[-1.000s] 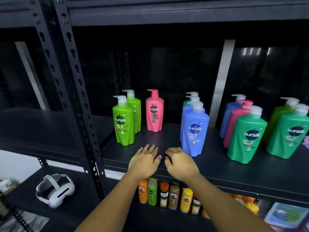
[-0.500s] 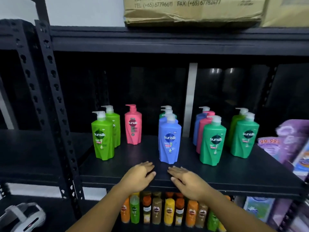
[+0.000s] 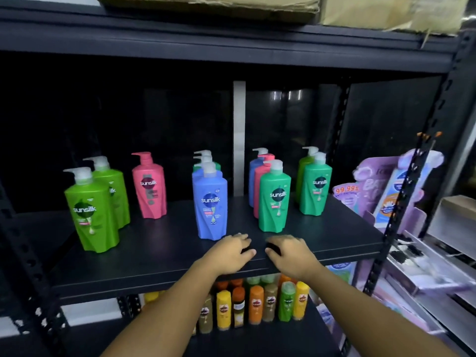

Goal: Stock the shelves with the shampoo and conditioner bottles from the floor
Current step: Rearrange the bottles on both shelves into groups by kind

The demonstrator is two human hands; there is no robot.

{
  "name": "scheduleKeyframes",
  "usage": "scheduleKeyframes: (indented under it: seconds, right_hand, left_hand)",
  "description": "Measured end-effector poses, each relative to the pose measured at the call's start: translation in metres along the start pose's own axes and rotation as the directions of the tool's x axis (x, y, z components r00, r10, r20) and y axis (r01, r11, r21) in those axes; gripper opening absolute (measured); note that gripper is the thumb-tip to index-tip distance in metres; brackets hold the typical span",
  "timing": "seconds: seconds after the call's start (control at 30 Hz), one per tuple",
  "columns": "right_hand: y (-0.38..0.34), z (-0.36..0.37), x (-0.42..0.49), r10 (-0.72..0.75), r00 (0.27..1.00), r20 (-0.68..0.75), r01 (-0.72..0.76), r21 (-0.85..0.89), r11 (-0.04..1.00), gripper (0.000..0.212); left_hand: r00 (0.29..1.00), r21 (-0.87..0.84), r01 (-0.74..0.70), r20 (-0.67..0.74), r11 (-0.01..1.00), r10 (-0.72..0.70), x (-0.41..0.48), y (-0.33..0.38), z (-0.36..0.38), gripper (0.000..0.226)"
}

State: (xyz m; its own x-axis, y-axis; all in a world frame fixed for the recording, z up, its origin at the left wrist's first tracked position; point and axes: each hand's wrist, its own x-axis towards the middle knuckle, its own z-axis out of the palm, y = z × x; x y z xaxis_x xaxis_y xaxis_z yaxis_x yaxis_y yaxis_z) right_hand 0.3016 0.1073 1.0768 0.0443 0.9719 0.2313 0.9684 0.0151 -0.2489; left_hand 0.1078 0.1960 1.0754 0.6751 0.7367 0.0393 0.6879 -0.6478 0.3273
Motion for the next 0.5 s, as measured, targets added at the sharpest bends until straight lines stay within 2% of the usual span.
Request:
scheduleKeyframes:
  seconds: [0.13,0.23,0.4,0.5]
  right_hand:
    - [0.01,-0.006,0.006,0.235,0.97,-0.062,-0.224,0.14,0.964,0.043]
    - [0.018,-0.009,0.02,0.356,0.932,-0.069,-0.324,0.284,0.903,0.051]
    - [0.02,-0.018,0.055,0.362,0.932,-0.014,-0.274,0.627,0.729,0.078]
    - [0.018,-0.011,0.064,0.344,0.938,-0.047,-0.201,0.733,0.65,0.093]
  left_hand:
    - [0.999,-0.032,0.04,0.007,0.999,-0.04,0.016,0.01,0.001,0.062]
    - [0.998,-0.051,0.061,0.011,0.997,-0.06,0.026,0.013,0.001,0.064]
    - [0.993,-0.138,0.116,-0.001,0.984,-0.117,0.037,0.007,-0.002,0.069]
    - [0.991,-0.147,0.133,0.0,0.98,-0.135,0.041,0.004,-0.001,0.07]
